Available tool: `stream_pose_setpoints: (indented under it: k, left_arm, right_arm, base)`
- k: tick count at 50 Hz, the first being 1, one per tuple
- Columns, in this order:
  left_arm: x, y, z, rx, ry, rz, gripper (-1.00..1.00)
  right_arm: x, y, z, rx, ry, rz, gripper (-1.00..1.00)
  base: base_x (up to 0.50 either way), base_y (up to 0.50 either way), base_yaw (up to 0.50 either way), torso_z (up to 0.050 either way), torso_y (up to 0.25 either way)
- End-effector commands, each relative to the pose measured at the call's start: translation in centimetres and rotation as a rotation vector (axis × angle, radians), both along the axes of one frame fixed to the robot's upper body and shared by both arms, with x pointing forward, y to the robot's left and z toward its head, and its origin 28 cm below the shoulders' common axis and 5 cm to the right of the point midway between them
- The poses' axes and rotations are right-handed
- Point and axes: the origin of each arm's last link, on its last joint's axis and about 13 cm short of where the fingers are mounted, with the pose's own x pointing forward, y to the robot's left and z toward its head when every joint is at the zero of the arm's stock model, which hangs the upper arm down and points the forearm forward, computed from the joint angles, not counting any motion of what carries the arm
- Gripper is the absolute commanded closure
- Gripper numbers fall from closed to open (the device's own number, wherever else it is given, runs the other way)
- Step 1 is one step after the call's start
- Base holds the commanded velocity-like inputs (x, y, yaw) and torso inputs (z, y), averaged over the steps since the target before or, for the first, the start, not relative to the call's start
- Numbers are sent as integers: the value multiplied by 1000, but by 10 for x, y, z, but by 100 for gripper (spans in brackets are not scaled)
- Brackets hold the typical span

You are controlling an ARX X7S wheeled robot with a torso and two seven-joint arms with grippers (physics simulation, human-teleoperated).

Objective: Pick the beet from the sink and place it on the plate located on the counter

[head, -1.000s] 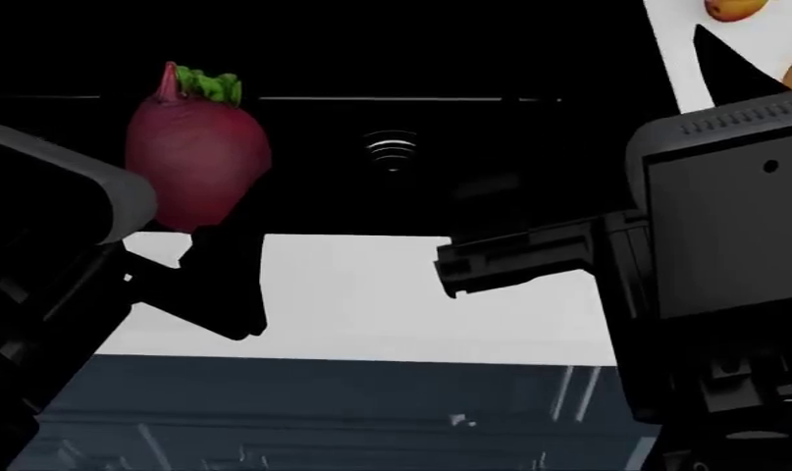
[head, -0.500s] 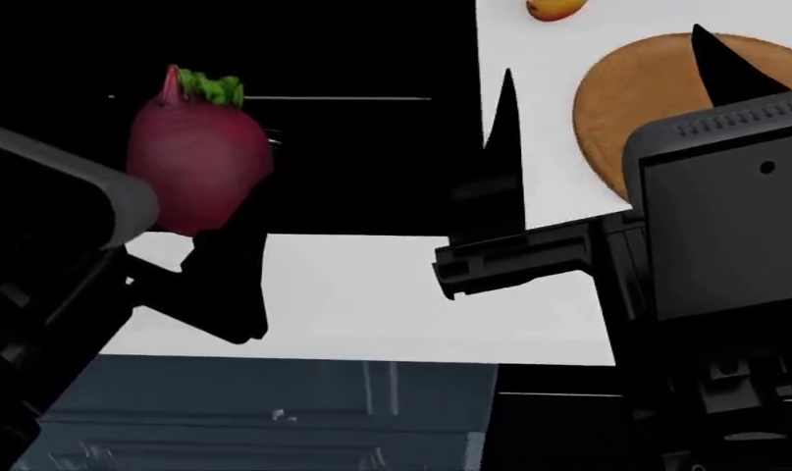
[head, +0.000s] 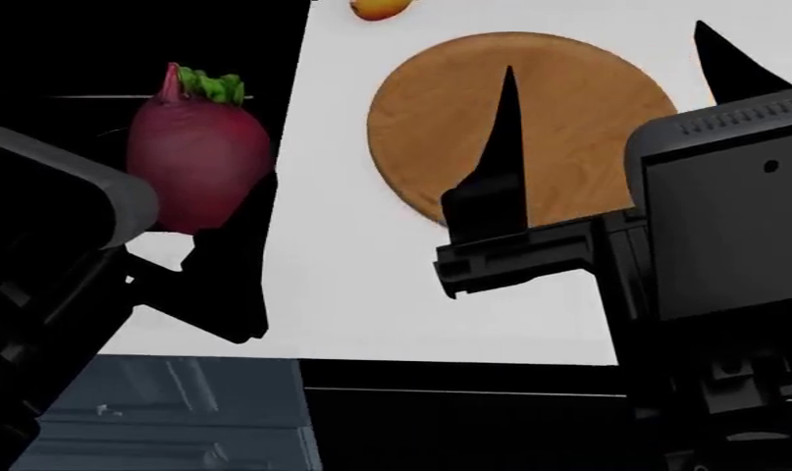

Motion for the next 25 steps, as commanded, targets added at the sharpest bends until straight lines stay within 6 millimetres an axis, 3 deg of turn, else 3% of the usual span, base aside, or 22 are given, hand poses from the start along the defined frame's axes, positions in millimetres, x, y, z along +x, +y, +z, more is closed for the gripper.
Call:
stream_pose_setpoints:
  k: [1,20,25]
  left_arm:
    - [0,1,2,-26,-20,14,100]
    - [-1,1,6,-25,-19,14,100]
    - [-1,1,2,-24,-20,14,100]
  right_arm:
    - [1,0,-1,-7,-3,-6,-100]
    - [1,1,-2,-11,-15,-3,-100]
    - [1,1,-2,-8,-16,-14,-100]
  base:
    - [0,-500,0,0,0]
    - [3,-500,0,0,1]
    - [211,-42,0,0,2]
